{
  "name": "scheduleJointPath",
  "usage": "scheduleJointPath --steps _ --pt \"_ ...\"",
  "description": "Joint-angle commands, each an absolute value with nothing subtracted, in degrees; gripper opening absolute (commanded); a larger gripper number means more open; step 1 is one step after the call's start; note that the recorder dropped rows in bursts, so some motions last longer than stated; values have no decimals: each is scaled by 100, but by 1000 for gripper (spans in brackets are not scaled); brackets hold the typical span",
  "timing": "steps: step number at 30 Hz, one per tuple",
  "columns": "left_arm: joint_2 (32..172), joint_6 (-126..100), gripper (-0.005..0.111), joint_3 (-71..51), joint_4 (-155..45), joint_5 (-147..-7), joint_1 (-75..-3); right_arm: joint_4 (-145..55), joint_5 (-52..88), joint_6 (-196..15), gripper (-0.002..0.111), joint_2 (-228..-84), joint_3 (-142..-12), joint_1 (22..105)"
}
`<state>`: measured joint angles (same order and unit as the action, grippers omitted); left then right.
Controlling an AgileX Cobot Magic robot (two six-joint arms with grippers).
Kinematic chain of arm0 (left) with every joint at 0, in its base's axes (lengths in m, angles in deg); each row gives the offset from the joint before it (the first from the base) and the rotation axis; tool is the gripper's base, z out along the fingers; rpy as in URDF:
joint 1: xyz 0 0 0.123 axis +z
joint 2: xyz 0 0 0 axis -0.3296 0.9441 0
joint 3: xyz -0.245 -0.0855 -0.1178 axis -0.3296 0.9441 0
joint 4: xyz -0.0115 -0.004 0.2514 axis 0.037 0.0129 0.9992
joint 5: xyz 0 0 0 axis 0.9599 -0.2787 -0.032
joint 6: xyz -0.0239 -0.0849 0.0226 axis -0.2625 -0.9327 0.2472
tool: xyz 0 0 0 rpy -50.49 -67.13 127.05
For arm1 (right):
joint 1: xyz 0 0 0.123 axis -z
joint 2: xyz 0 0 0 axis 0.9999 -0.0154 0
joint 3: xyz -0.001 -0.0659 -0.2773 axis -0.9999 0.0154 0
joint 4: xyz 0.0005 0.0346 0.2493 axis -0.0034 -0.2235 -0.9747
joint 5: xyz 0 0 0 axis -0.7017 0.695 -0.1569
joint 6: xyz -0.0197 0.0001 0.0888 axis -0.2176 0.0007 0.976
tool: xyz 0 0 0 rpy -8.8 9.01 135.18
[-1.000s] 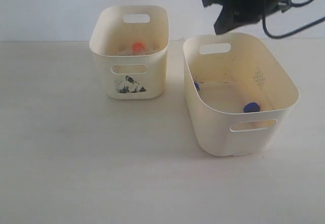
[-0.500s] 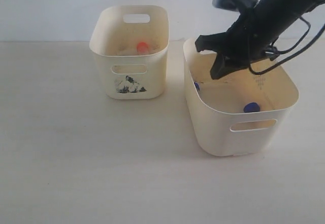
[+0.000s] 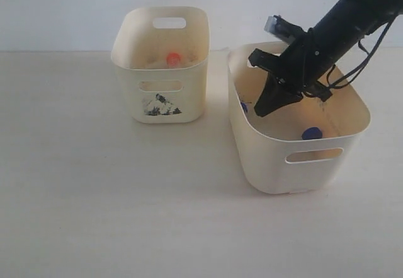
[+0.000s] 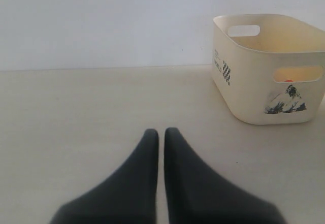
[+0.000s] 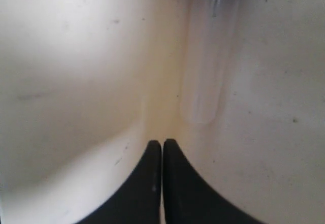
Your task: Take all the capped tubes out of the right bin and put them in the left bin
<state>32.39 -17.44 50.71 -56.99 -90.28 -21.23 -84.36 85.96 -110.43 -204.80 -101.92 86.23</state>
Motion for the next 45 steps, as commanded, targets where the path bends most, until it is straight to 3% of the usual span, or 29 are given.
scheduleJointPath --steps 1,4,6,12,14,43,45 --pt "3220 -1792 4 5055 -5689 -8991 -2118 -8590 8428 -11195 0 -20666 -10231 8593" --pt "3220 -1792 4 5055 -5689 -8991 -2118 -8630 7920 -11104 2 -20674 -10231 8593" --pt "3220 -1792 4 5055 -5689 -8991 -2118 -8630 7724 -11076 10 -20674 -10231 8593" --pt "3220 -1792 4 5055 -5689 -8991 -2118 -8603 7413 -11087 62 -20679 -10231 8555" --pt "3220 -1792 4 5055 -5689 -8991 -2118 -8515 7300 -11087 68 -20688 -10231 8514" --pt "3220 -1792 4 5055 -5689 -8991 -2118 -7338 6515 -10394 67 -21369 -10231 7925" --pt "3220 -1792 4 5055 -5689 -8991 -2118 -7042 6463 -10152 63 -21424 -10231 7870"
